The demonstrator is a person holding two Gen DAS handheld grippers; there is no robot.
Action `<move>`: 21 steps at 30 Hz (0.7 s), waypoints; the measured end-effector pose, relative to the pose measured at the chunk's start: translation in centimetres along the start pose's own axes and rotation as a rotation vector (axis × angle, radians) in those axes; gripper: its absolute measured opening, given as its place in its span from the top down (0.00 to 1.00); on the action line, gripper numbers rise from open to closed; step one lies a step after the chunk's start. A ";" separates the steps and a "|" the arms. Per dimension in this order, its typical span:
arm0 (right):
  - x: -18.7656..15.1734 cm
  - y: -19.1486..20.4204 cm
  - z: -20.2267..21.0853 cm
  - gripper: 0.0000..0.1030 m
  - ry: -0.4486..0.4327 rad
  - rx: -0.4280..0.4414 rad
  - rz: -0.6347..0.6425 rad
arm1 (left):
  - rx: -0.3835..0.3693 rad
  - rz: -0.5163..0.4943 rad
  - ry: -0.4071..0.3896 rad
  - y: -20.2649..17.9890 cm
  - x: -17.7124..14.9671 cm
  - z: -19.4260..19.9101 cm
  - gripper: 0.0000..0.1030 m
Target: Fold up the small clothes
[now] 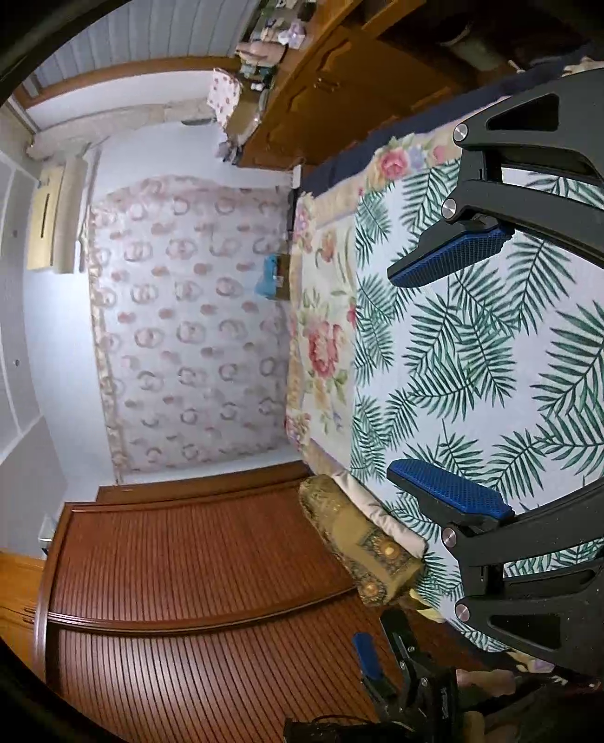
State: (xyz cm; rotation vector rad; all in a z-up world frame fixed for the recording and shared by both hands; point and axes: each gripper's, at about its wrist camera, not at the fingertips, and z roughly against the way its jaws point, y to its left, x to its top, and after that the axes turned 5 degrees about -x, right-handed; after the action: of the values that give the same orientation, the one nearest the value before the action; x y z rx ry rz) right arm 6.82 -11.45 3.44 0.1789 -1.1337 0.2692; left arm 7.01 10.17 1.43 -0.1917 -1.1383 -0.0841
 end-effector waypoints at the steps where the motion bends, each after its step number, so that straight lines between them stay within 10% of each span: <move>1: 0.0 0.0 0.4 0.24 -0.005 -0.004 0.000 | 0.001 -0.003 -0.004 -0.1 0.1 0.1 0.00; 21: -1.1 0.0 1.2 0.24 -0.041 -0.023 0.003 | 0.049 -0.002 -0.035 -0.2 0.5 1.3 0.00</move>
State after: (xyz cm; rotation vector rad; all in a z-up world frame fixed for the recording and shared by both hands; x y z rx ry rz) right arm 5.36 -11.86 2.90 0.1633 -1.1776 0.2566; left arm 6.08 10.20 2.45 -0.1485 -1.1740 -0.0549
